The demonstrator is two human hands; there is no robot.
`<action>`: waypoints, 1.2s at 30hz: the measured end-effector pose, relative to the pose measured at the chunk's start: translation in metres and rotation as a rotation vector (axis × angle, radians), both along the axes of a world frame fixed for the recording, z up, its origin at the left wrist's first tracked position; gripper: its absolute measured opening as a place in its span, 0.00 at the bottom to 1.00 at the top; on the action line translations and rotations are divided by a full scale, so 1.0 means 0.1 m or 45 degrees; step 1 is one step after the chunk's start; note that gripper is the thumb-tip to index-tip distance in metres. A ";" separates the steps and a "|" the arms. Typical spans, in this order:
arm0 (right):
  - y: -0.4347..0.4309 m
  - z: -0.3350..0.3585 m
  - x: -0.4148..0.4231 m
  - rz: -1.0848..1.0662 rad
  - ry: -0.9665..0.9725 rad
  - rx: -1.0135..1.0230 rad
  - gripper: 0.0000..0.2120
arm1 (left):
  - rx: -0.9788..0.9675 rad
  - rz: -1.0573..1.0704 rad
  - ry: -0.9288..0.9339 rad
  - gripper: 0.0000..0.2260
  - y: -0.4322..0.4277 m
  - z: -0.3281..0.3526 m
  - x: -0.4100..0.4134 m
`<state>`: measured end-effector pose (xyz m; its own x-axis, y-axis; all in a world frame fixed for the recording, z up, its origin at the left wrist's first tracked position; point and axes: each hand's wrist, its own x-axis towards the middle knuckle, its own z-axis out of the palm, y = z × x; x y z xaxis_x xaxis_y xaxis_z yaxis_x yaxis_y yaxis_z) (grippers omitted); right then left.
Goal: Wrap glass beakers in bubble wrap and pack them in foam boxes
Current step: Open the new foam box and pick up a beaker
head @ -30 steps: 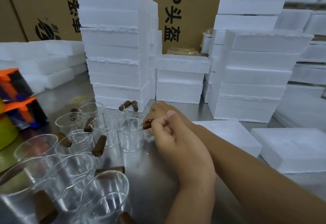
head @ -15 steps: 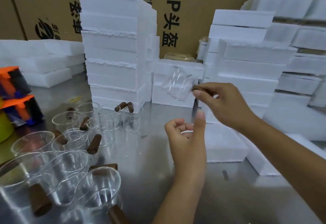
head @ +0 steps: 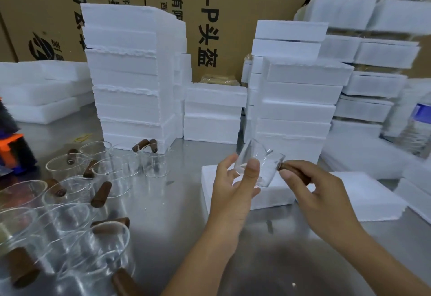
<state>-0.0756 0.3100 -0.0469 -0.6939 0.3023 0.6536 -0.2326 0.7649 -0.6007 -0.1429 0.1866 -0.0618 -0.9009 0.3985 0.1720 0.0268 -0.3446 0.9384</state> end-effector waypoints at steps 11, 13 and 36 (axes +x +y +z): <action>0.03 -0.08 0.04 0.110 -0.069 -0.073 0.08 | 0.071 -0.127 -0.087 0.49 0.04 -0.02 0.04; 0.03 -0.06 0.04 0.121 -0.060 -0.126 0.05 | 0.095 -0.113 -0.110 0.51 0.04 -0.01 0.03; 0.31 0.17 0.18 0.224 -0.109 -0.407 0.13 | 0.216 -0.215 -0.214 0.31 0.05 0.00 0.08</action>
